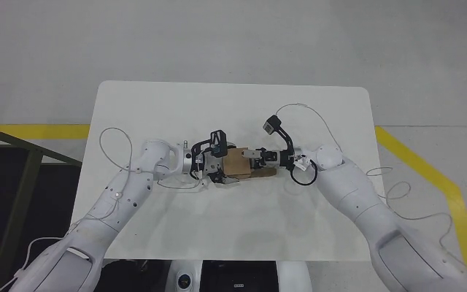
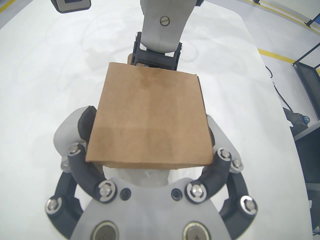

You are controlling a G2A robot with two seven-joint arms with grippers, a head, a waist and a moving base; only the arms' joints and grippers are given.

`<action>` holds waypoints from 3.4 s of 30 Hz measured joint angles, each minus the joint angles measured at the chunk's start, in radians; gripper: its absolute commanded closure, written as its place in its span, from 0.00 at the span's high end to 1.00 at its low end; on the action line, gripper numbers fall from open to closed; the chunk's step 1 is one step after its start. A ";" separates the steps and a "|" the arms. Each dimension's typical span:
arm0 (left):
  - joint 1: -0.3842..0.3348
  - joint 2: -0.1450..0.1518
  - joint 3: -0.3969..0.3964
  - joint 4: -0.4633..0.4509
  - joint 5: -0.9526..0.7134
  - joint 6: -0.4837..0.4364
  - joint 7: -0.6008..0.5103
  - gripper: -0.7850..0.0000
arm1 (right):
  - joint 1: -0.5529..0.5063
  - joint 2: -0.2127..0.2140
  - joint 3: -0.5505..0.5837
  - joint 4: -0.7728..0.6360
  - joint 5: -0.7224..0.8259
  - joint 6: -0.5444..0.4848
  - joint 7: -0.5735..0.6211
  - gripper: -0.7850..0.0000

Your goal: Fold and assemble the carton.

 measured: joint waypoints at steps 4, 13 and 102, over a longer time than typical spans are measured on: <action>-0.001 -0.001 -0.001 0.004 -0.002 0.000 0.002 1.00 | -0.001 0.019 0.032 -0.016 -0.031 0.008 0.008 1.00; 0.003 -0.001 -0.007 0.008 0.004 0.000 0.007 1.00 | -0.036 0.096 0.154 -0.090 -0.133 0.022 0.022 1.00; 0.002 -0.003 0.003 0.008 0.000 0.000 -0.001 1.00 | -0.119 0.102 0.173 -0.198 -0.045 0.072 0.072 1.00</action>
